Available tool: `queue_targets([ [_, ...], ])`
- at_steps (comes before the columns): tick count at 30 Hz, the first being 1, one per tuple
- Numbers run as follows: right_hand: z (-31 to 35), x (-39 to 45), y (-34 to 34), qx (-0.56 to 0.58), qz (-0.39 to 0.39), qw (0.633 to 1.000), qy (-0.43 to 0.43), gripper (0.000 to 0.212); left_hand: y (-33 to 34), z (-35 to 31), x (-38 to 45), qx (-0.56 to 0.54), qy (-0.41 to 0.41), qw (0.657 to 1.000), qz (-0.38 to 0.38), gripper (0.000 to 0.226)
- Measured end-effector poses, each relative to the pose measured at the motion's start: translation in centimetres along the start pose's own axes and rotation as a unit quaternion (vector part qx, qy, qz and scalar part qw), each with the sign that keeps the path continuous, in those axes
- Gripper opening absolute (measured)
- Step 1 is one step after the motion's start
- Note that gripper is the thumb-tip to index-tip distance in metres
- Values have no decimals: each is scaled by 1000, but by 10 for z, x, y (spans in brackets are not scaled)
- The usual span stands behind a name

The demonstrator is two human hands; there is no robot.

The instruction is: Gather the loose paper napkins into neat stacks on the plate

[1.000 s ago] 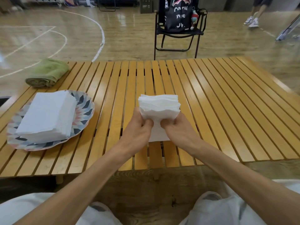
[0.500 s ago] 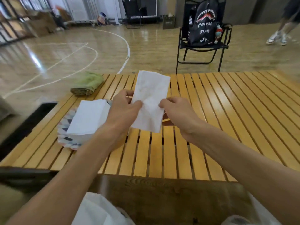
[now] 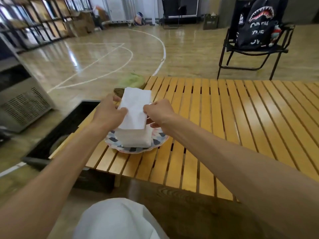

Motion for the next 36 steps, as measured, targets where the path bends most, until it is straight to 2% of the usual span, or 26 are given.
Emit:
queue_targets([
  [5,-7,10,9,-49,-20,999,0,28,16,12,5,10,-6,1000,19,43],
  [9,-13,10,8,-102,-18,994,-34,31,19,15,-1,50,16,998,30,45],
  [11,-14,9,4,-132,-37,988,-68,33,14,12,-2,112,59,992,15,49],
  [12,-12,9,1,-154,-57,981,-101,34,10,8,-2,143,105,984,-7,47],
  [15,4,5,-1,-245,-129,921,-274,35,6,-12,-7,122,255,958,-49,32],
  [17,10,1,9,-297,-125,873,-366,38,13,-20,-11,102,328,939,-11,30],
  [19,7,2,23,-339,-72,850,-398,45,25,-20,-14,117,378,917,55,29],
  [21,-6,7,34,-369,-16,846,-384,51,35,-11,-12,160,378,906,105,32],
  [23,-22,14,41,-384,16,851,-357,58,42,5,-8,206,339,909,128,44],
  [28,-45,22,49,-372,11,864,-340,63,56,30,-6,235,285,913,176,57],
  [31,-49,22,51,-366,15,870,-330,63,58,34,-7,220,268,920,180,57],
  [34,-43,21,47,-367,32,873,-319,64,55,28,-6,266,278,906,175,57],
  [36,-35,15,35,-359,31,873,-329,65,49,16,-9,295,301,896,143,58],
])
Point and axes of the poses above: each hand's wrist, its own x-axis towards the middle knuckle, its own y-axis out of the palm, z = x × y, the point moved 5 cm from there along x, towards the middle knuckle, and after that the axes turned 15 degrees about -z, right-handed, at the moved point
